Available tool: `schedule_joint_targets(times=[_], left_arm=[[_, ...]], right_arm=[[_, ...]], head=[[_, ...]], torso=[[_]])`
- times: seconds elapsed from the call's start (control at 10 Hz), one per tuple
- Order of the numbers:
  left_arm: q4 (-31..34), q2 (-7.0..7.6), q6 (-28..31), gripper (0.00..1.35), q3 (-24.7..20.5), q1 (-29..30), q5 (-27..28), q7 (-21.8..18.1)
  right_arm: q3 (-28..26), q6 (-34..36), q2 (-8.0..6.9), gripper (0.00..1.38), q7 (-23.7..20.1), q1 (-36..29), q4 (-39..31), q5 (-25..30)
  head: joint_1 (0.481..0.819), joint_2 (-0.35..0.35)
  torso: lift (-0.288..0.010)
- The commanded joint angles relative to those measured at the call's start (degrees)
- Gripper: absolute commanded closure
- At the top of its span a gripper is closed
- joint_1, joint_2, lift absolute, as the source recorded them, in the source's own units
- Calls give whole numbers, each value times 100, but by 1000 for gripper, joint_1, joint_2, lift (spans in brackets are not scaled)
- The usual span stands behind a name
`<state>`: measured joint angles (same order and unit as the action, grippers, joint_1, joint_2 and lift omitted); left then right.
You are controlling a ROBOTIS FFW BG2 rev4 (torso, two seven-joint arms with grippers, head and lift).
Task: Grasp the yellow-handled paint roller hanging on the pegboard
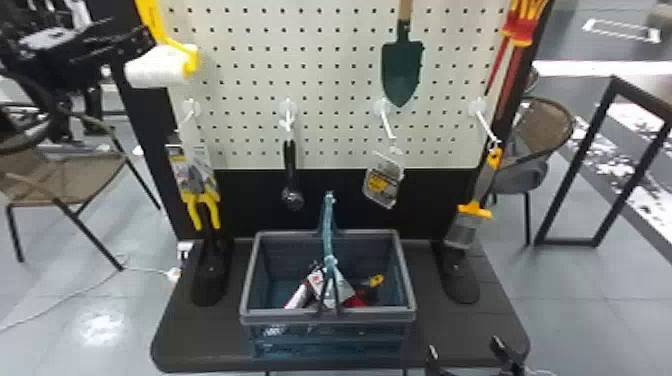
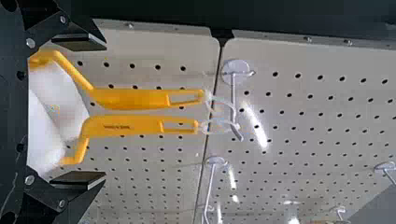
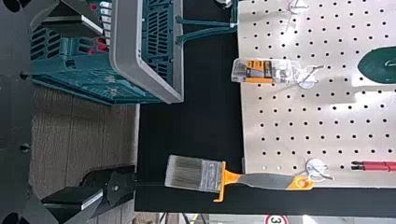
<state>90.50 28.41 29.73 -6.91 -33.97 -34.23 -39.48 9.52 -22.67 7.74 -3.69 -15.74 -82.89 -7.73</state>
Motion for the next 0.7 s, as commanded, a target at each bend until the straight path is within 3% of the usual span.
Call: schedule_joint_targets(times=[0.0,0.3,0.4,0.5,0.6], left_arm=[[-129,121,33,300,348,-145,-672,28],[-665,359,-345,291,1174,-558,-1789,1],[-709,403,-345,297,1271,-690,-1692,-95],[-709,464,-293,441,1332,-769,-1578,-166],[-709,499,-284,808,1359,-778,-1560,-183]], right_arm=[[6,8,-1,96,-9,1,10,0],[33,8,8,96,-9,45,63,-27],[33,8,8,96,-9,71,71,-27],[33,8,8,96,-9,80,80,-27],[33,8,8,96,-9,71,71,-27]], head=[[549,0],[549,0],[549,0],[549,0],[549,0]], torso=[[-100],[-100],[-100],[-100],[-100]])
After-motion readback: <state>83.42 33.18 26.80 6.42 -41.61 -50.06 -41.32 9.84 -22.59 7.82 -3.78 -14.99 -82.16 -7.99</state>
